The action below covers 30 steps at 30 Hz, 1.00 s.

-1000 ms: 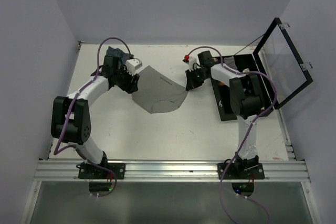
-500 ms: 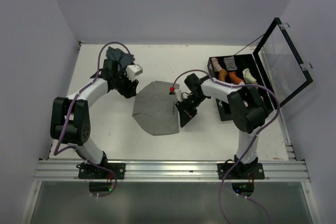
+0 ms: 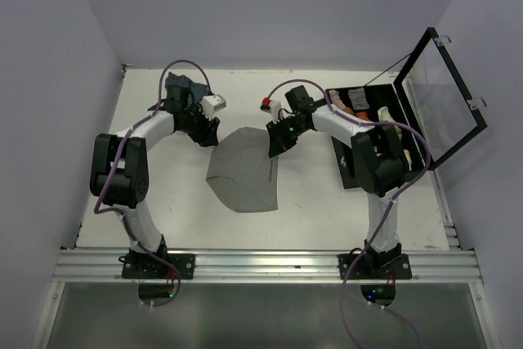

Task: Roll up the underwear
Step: Flatten the underwear, then fold the underwear

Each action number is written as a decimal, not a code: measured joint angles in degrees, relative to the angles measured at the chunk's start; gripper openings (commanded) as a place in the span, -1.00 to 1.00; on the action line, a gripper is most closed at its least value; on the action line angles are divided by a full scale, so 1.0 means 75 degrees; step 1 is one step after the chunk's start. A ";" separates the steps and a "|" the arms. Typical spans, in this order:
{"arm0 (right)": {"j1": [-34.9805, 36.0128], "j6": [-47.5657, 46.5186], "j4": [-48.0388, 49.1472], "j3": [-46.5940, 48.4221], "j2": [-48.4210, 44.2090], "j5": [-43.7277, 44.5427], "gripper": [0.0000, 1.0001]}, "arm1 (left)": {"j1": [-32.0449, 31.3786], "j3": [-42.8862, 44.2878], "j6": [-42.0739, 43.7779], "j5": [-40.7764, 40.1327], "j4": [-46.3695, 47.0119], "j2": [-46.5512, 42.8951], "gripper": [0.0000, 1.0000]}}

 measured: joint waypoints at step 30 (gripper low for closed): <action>-0.0711 -0.0624 0.1288 0.0810 0.0705 0.1647 -0.31 | -0.0787 0.2975 0.0749 0.0373 0.0437 0.2177 -0.05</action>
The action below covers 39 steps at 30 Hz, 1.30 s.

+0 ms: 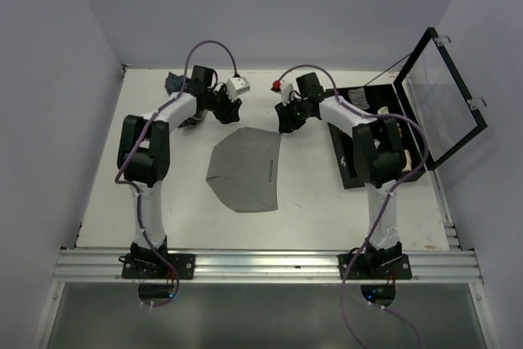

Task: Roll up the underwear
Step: Fold the underwear

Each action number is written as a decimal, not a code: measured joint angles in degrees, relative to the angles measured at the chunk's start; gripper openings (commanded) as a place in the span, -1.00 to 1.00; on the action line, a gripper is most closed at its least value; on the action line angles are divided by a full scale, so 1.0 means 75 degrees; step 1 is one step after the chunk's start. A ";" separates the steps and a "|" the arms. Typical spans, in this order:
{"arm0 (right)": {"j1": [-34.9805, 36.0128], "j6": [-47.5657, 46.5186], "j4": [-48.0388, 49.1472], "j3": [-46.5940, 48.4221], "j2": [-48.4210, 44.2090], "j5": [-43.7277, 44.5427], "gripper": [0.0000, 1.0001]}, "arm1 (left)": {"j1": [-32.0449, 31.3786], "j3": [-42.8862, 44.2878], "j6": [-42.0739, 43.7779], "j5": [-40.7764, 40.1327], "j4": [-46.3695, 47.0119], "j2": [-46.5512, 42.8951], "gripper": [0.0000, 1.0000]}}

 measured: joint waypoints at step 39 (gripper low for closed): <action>0.0268 -0.0883 -0.1623 0.2119 0.1597 -0.0119 -0.99 | -0.0458 0.0586 0.0236 0.0146 -0.0434 0.1139 -1.00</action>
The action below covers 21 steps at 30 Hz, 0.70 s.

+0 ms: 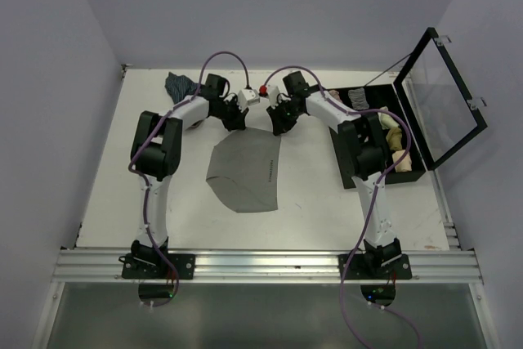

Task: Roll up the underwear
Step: Fold the underwear

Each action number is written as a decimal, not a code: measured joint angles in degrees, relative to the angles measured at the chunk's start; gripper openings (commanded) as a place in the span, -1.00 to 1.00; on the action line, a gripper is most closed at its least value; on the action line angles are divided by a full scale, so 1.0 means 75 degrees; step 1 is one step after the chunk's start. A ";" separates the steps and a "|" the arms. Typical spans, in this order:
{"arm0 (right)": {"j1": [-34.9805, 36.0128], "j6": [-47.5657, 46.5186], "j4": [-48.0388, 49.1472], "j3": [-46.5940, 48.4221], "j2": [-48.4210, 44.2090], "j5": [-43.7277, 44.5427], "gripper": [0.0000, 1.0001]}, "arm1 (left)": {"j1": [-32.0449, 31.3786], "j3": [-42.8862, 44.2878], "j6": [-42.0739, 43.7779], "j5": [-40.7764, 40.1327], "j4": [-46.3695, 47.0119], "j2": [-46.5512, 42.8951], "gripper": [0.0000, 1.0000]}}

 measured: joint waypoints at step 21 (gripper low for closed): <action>0.0085 0.0134 0.0055 -0.0373 -0.0172 -0.0624 -1.00 | -0.0015 -0.1003 -0.0527 -0.0058 0.0597 -0.0694 -0.05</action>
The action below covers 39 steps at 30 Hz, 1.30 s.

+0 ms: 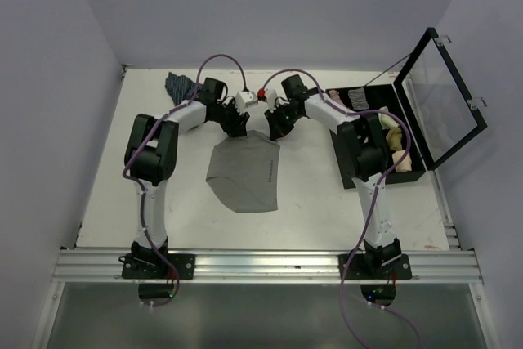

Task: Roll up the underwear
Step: Fold the underwear

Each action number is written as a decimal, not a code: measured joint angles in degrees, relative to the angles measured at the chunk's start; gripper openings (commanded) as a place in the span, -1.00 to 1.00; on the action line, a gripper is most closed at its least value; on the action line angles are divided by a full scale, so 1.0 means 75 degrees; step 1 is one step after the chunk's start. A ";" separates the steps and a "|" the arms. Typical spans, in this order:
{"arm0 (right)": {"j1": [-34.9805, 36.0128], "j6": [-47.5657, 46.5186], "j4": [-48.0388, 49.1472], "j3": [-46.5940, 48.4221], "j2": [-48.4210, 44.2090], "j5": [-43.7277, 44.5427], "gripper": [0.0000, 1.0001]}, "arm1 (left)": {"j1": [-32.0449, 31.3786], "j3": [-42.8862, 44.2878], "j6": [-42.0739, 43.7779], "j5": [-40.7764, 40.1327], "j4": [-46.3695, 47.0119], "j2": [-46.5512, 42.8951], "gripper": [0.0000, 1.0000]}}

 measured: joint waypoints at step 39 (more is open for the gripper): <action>-0.0067 0.0003 -0.0163 0.0102 -0.0038 -0.0306 -1.00 | 0.0393 0.0393 -0.0391 0.0653 -0.0554 0.0376 -1.00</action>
